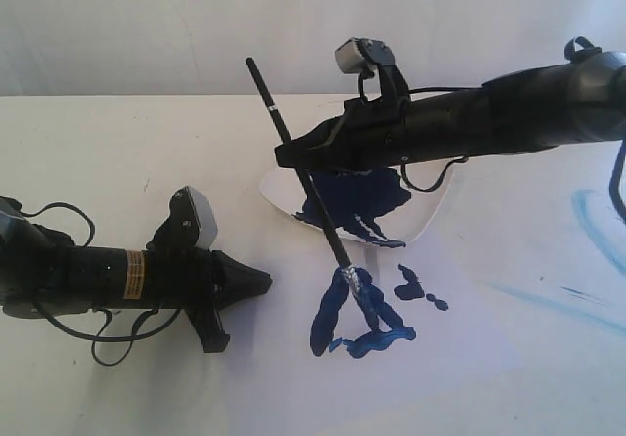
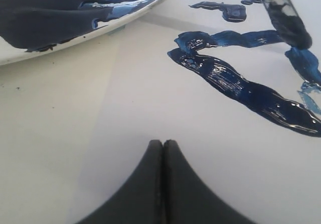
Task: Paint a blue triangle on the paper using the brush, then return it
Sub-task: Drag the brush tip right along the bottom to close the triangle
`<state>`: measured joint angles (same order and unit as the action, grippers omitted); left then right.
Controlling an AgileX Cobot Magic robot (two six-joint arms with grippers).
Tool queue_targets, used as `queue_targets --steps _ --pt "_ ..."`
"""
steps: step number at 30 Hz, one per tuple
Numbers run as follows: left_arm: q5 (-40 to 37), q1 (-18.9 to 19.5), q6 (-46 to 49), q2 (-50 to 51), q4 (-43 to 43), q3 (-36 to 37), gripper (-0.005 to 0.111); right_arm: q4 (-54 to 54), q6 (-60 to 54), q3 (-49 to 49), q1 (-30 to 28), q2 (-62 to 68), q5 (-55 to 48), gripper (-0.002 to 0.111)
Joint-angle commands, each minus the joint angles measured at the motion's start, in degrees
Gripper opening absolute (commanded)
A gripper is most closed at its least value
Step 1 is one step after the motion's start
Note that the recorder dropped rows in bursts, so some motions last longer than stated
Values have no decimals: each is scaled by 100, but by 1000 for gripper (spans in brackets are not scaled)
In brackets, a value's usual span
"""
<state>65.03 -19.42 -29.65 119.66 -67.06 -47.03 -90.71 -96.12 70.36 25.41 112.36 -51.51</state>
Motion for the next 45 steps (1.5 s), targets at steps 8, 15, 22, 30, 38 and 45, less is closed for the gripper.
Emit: queue_targets --steps 8,15,22,30,38,45 --pt "5 -2 -7 -23 -25 29 0 -77 -108 37 264 115 104 0" --pt "5 -2 -7 -23 -25 29 0 -225 -130 37 366 214 87 0" --pt "5 -2 -7 -23 -25 29 0 -384 -283 37 485 213 75 0" --pt "5 -2 -7 -23 -25 29 0 -593 -323 37 485 213 70 0" --pt "5 -2 -7 -23 -25 29 0 -669 -427 37 602 213 62 0" --pt "5 -2 -7 -23 -25 29 0 -748 -453 37 671 213 138 0"
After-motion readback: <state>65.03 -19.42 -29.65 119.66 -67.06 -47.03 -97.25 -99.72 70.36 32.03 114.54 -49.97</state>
